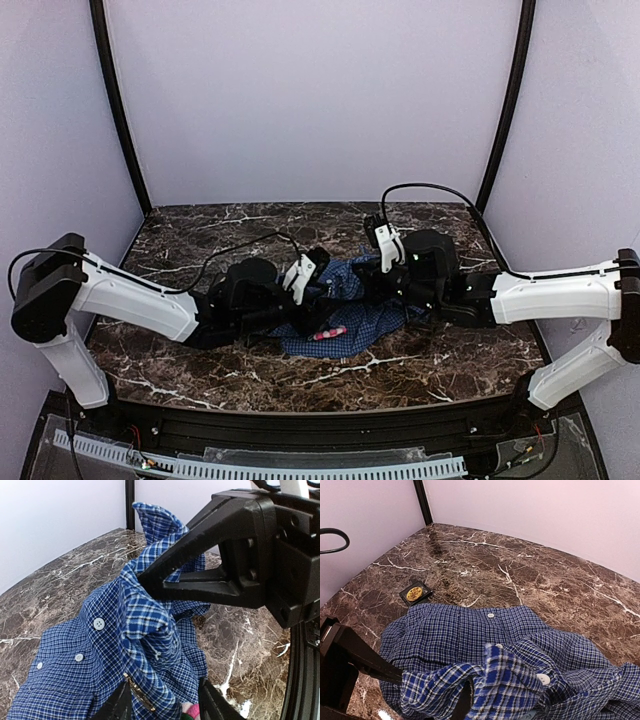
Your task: Remove the brooch from the garment
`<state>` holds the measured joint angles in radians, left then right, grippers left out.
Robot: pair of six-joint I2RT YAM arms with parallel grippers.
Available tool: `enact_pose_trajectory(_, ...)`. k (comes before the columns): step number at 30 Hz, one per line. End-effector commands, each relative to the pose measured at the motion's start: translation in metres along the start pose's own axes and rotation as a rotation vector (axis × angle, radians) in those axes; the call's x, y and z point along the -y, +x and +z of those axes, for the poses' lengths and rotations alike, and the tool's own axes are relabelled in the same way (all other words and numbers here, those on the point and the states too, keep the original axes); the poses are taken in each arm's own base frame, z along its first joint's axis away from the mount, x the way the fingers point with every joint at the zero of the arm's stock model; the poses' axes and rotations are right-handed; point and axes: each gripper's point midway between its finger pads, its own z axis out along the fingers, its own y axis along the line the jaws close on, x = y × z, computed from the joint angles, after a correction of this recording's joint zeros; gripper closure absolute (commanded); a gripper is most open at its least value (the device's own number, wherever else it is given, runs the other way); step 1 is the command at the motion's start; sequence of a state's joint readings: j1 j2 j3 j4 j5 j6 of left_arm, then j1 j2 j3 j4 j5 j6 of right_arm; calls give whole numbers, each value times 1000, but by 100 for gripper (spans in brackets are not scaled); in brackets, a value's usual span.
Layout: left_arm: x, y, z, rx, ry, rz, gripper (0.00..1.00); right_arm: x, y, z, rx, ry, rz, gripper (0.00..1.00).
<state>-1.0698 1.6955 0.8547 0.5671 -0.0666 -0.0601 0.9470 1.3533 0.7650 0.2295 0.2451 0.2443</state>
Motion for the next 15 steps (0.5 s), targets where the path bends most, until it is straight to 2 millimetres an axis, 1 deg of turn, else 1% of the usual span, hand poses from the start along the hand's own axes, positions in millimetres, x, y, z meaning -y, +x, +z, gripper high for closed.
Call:
enact_pose_trajectory(1,1,0,3,-20,-5,7,60,5,-24,-3,59,22,22,100)
enact_pose_trajectory(2,1,1,2,-20,-5,6,64,5,-23,-3,58,24,22,100)
enact_pose_trajectory(5,1,2,2,-22,-6,9,71,6,-22,-3,51,26,21,100)
enact_pose_trajectory(6,1,3,2,-28,-6,9,76,6,-21,-2,50,28,22,100)
enact_pose_trajectory(11,0,6,3,-41,-7,15,90,7,-18,-3,42,30,22,100)
enact_pose_trajectory(12,0,6,3,-41,-10,16,94,7,-18,-3,42,30,23,100)
enact_pose_trajectory(14,-1,6,3,-43,-16,22,98,7,-18,-4,42,26,20,100)
enact_pose_trajectory(15,-1,6,3,-42,-15,22,99,7,-18,-4,41,24,18,100)
